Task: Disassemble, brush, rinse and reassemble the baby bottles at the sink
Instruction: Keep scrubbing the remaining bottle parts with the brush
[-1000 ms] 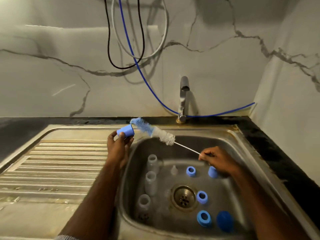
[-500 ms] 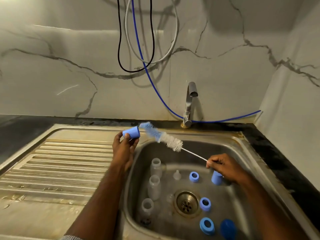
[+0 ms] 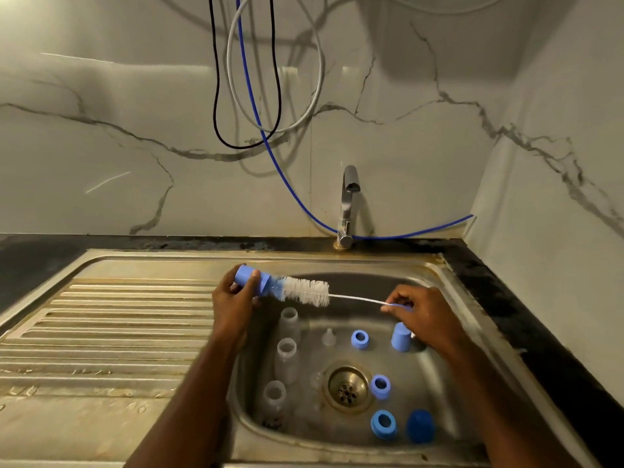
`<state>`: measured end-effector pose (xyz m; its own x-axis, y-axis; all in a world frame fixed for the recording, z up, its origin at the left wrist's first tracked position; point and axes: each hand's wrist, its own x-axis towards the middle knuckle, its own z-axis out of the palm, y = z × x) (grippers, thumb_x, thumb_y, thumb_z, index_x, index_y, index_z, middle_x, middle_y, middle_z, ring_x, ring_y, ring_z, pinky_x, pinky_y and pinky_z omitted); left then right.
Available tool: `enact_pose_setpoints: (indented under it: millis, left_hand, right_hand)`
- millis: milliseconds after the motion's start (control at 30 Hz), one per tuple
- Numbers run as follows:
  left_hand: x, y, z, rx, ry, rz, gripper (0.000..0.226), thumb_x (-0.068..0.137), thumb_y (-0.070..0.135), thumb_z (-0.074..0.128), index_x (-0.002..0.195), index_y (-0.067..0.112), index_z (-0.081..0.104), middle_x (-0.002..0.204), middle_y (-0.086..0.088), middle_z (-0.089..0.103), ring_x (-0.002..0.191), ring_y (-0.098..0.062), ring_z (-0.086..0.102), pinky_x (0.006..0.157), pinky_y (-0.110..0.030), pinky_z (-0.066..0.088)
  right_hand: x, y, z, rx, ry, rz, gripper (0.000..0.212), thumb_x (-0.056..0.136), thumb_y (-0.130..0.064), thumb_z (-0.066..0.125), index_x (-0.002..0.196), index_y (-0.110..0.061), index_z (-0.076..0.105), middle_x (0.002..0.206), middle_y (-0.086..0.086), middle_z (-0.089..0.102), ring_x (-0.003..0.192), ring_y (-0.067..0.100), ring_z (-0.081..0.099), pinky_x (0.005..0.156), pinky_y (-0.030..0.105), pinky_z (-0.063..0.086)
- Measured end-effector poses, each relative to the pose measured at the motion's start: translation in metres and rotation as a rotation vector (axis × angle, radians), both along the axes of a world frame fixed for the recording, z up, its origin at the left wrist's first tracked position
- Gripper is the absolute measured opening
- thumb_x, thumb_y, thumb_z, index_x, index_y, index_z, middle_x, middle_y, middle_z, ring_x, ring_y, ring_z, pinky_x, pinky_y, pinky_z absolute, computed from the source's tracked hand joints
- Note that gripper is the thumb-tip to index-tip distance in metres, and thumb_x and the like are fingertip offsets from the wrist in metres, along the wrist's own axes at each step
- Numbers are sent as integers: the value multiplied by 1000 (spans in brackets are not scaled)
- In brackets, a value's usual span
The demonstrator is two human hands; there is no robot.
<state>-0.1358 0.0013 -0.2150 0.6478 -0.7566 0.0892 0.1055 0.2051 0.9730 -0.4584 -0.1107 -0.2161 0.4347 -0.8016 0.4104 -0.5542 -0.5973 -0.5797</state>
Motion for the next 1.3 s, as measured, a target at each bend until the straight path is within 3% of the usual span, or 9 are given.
enact_pose_setpoints:
  millis: [167, 300, 433, 567, 733, 900, 1067, 1200, 1300]
  left_hand:
    - [10, 1, -3, 8, -15, -61, 26, 95, 19, 66, 121, 17, 63, 107, -6, 70, 97, -24, 71, 73, -31, 62]
    - [23, -1, -2, 16, -26, -121, 27, 94, 20, 67, 121, 20, 63, 109, -9, 71, 95, -24, 73, 70, -28, 61]
    - [29, 1, 3, -48, 331, -220, 33, 95, 20, 61, 127, 14, 63, 117, -21, 69, 104, -32, 71, 79, -39, 63]
    - [27, -4, 6, -156, 474, -121, 40, 97, 16, 58, 136, 7, 57, 120, -23, 67, 99, -33, 73, 73, -39, 63]
    - [15, -1, 11, -234, 481, -107, 32, 101, 11, 54, 133, 8, 58, 114, -19, 68, 90, -26, 76, 64, -33, 62]
    - [23, 1, 6, -219, 388, -67, 27, 100, 7, 55, 121, 19, 64, 113, -13, 69, 99, -28, 72, 71, -33, 62]
    - [29, 0, 5, -219, 393, -34, 29, 98, 6, 55, 122, 21, 64, 121, -18, 65, 105, -31, 68, 87, -41, 61]
    - [27, 0, 4, -230, 430, -45, 34, 99, 8, 55, 133, 13, 59, 124, -21, 63, 108, -35, 67, 79, -39, 63]
    - [22, -1, 8, -244, 589, -86, 36, 101, 13, 54, 136, 9, 57, 128, -27, 61, 114, -39, 65, 81, -44, 63]
  right_hand:
    - [-1, -4, 3, -582, 312, -321, 29, 97, -46, 50, 96, -30, 74, 90, -8, 74, 77, 20, 68, 84, 39, 37]
    - [4, -2, -2, 133, 308, 19, 29, 98, -48, 56, 83, -29, 72, 71, -8, 69, 67, 8, 63, 74, 32, 53]
    - [7, 4, -1, 667, 163, 203, 25, 88, -40, 72, 86, -15, 70, 57, -2, 59, 47, 8, 49, 47, 23, 40]
    - [11, -5, -8, 399, -132, 71, 24, 72, -11, 89, 75, -11, 65, 57, -1, 65, 50, 8, 57, 54, 27, 48]
    - [12, -11, -6, -91, -83, -90, 6, 85, -33, 77, 85, -28, 75, 77, -9, 71, 74, 5, 66, 73, 21, 51]
    - [17, 11, 3, 587, 100, 188, 54, 88, -61, 55, 70, -13, 70, 48, -5, 49, 45, 11, 44, 49, 24, 38]
    - [23, 6, -9, 378, -140, 96, 20, 75, -20, 88, 75, -18, 68, 66, 1, 70, 61, 18, 66, 65, 38, 58]
    - [23, -3, -12, 5, 65, -115, 18, 87, -40, 74, 75, -27, 69, 70, -10, 69, 68, 8, 64, 69, 38, 53]
    - [20, 2, -4, 435, 60, 72, 42, 92, -55, 57, 75, -18, 68, 59, -5, 59, 53, 12, 51, 58, 39, 46]
